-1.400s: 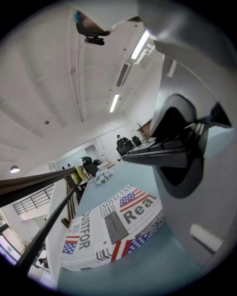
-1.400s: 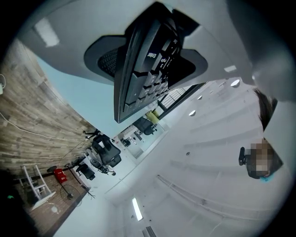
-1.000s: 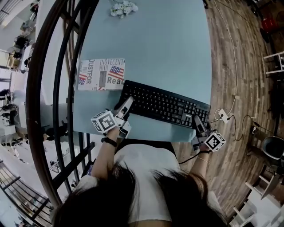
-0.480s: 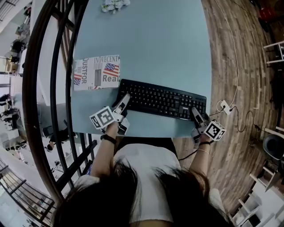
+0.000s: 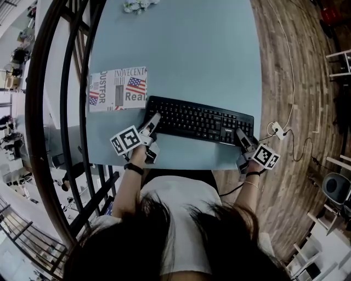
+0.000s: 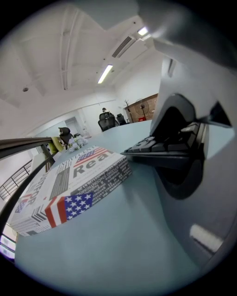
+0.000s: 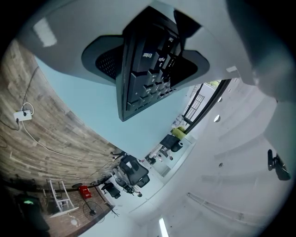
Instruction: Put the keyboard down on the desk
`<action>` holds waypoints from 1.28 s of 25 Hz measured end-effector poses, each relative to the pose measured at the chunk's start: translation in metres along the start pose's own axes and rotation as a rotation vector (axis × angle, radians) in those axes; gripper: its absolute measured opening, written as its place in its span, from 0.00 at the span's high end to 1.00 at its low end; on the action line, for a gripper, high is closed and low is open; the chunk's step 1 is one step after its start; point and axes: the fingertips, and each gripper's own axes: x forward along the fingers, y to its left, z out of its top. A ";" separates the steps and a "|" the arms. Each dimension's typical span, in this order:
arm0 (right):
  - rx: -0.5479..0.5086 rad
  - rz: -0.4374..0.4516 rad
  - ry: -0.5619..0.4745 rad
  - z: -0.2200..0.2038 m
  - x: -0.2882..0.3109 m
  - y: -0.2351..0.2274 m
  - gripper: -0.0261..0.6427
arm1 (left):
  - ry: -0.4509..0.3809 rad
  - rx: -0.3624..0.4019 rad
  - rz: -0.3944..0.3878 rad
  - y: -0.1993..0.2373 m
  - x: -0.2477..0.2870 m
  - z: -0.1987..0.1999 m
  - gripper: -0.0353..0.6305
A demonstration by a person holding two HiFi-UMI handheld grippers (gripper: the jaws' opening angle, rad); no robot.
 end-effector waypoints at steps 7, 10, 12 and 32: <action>0.009 -0.047 -0.003 0.000 0.005 0.002 0.52 | 0.017 0.079 0.110 0.009 -0.005 0.007 0.64; 0.015 -0.068 -0.018 0.003 0.003 0.001 0.52 | 0.017 0.141 0.147 0.009 -0.006 0.008 0.61; 0.014 -0.078 -0.028 0.004 0.002 0.000 0.52 | 0.020 0.194 0.174 0.010 -0.006 0.009 0.58; -0.044 -0.250 -0.133 0.005 -0.002 -0.010 0.45 | -0.007 0.453 0.290 0.010 -0.012 0.014 0.52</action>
